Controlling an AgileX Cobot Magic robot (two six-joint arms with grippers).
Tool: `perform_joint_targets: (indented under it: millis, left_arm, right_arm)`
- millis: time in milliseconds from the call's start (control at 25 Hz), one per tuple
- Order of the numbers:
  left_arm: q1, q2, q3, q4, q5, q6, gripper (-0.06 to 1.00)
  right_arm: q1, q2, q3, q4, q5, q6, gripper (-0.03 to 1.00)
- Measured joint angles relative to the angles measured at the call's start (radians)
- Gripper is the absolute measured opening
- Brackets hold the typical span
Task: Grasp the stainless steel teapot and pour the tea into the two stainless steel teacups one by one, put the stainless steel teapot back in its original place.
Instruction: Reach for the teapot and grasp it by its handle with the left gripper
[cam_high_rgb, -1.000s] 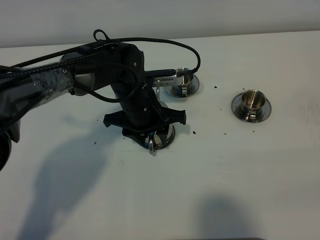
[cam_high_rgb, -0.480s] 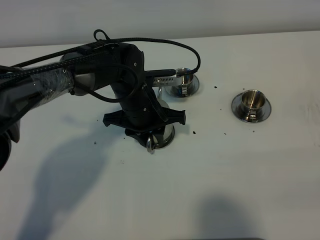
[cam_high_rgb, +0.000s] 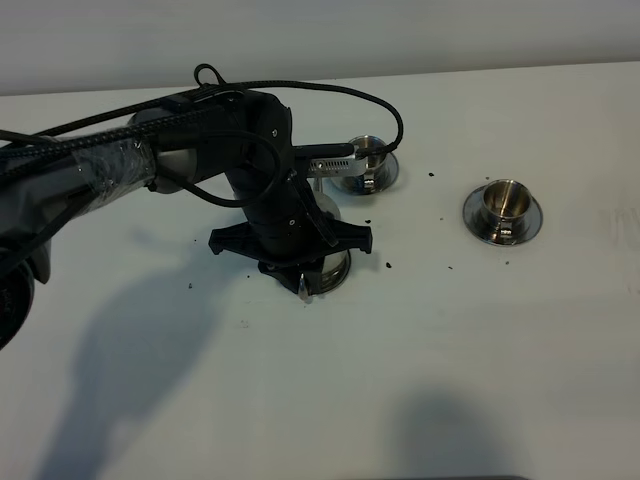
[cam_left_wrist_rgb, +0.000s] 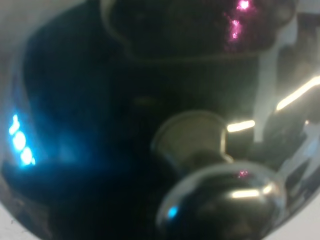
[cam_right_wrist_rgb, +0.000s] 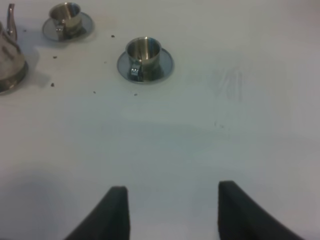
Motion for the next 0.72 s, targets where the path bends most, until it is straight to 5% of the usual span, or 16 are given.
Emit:
perform_joint_targets:
  millis: [720]
  left_arm:
    - [0.0, -0.012, 0.0, 0.024, -0.016, 0.047, 0.22]
  right_arm:
    - [0.0, 0.0, 0.0, 0.0, 0.0, 0.0, 0.4]
